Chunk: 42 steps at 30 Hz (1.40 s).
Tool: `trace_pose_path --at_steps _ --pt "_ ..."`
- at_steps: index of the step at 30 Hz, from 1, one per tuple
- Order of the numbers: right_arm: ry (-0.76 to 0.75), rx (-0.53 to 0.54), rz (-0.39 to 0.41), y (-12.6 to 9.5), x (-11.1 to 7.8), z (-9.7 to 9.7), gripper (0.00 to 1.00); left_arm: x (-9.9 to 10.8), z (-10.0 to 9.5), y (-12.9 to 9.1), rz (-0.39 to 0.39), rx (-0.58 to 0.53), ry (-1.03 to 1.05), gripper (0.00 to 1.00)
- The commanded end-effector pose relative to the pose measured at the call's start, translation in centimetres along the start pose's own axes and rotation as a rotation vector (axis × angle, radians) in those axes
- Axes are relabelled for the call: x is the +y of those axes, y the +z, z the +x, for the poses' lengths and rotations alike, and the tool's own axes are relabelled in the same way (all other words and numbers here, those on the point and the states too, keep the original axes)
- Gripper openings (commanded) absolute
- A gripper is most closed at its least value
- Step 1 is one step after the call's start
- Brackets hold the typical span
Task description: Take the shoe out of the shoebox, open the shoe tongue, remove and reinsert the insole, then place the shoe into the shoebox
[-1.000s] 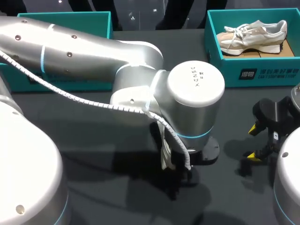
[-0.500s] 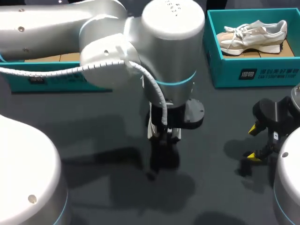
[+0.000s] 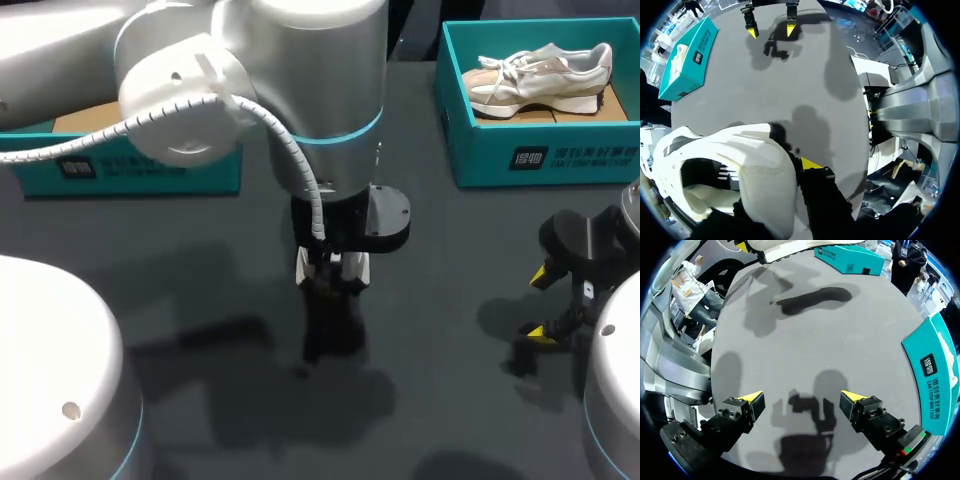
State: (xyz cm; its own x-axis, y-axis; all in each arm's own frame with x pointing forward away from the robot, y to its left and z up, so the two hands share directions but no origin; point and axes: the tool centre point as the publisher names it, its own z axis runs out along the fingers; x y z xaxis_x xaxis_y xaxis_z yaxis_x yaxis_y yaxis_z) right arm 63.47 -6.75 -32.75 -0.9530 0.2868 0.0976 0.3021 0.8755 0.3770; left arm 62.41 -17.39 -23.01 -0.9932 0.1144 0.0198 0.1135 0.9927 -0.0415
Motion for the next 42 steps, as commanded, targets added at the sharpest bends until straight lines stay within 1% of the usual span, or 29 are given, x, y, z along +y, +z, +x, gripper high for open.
trace_pose_path --at_steps 1,6,10,12,15,17,29,32,36,38,40,42 --pt "0.000 -0.003 0.001 -0.1 -0.1 0.2 1.00 2.1 -1.0 -1.0 0.047 0.005 -0.010 0.00" --pt "0.000 -0.003 0.001 -0.1 -0.1 0.2 1.00 4.2 -2.3 -3.0 0.091 0.004 0.000 0.00" --pt "0.000 -0.003 0.001 -0.1 -0.1 0.2 1.00 6.1 -3.8 -4.7 0.099 0.012 0.017 0.00" --pt "0.000 -0.003 0.001 -0.1 -0.1 0.2 1.00 7.3 -4.9 -5.5 0.103 0.019 0.020 0.00" --pt "0.000 -0.003 0.001 -0.1 -0.1 0.2 1.00 8.9 -6.6 -6.4 0.110 0.056 0.056 0.00" --pt "0.000 -0.003 0.001 -0.1 -0.1 0.2 1.00 10.2 -7.9 -7.2 0.090 0.047 0.053 0.00" --pt "0.000 -0.003 0.001 -0.1 -0.1 0.2 1.00 10.2 -7.9 -7.2 0.090 0.047 0.053 0.00" --pt "0.000 -0.003 0.001 -0.1 -0.1 0.2 1.00 11.9 -10.0 -7.4 0.103 0.079 0.084 0.00" --pt "0.000 -0.003 0.001 -0.1 -0.1 0.2 1.00 14.8 -12.4 -7.8 0.087 0.111 0.120 0.00" --pt "0.000 -0.003 0.001 -0.1 -0.1 0.2 1.00 16.2 -14.0 -7.9 0.081 0.130 0.127 0.00" --pt "0.000 -0.003 0.001 -0.1 -0.1 0.2 1.00 17.6 -15.5 -8.2 0.077 0.171 0.164 0.00" --pt "0.000 -0.003 0.001 -0.1 -0.1 0.2 1.00 19.2 -16.9 -8.4 0.072 0.181 0.153 0.00"
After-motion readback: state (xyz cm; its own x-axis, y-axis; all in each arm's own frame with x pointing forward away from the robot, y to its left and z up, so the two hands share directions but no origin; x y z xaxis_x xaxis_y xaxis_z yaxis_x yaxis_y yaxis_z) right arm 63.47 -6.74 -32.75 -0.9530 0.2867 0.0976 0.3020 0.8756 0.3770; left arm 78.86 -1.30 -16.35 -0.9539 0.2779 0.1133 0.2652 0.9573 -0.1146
